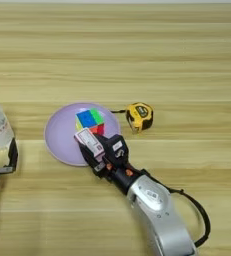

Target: Move the objects on the table

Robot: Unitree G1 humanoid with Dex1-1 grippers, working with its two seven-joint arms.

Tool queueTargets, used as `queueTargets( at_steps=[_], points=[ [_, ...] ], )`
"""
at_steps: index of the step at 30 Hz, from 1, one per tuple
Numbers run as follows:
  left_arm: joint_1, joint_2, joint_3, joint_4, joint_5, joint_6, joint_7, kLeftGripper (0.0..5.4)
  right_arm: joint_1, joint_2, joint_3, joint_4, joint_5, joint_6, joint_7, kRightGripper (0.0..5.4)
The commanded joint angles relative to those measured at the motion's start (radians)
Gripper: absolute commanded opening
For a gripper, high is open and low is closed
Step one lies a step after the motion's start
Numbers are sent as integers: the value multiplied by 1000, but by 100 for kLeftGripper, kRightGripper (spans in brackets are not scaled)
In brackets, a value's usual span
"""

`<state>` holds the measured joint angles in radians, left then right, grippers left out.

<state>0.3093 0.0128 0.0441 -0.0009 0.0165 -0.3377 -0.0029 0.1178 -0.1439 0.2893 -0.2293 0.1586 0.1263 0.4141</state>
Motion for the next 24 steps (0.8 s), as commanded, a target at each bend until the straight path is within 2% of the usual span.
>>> queueTargets(
  at_steps=[1,9,14,24],
  points=[
    [2,1,-1,-6,-1,10,1,540,-48,29,38,45,-31,17,-10,207],
    [3,1,-2,-9,1,11,2,540,-95,66,58,79,-45,25,-27,207],
    [3,0,-1,-12,1,12,3,540,-119,82,74,133,-78,20,-43,207],
    [2,-3,-4,-14,3,14,5,540,-163,111,69,250,-103,12,-58,207]
  ],
)
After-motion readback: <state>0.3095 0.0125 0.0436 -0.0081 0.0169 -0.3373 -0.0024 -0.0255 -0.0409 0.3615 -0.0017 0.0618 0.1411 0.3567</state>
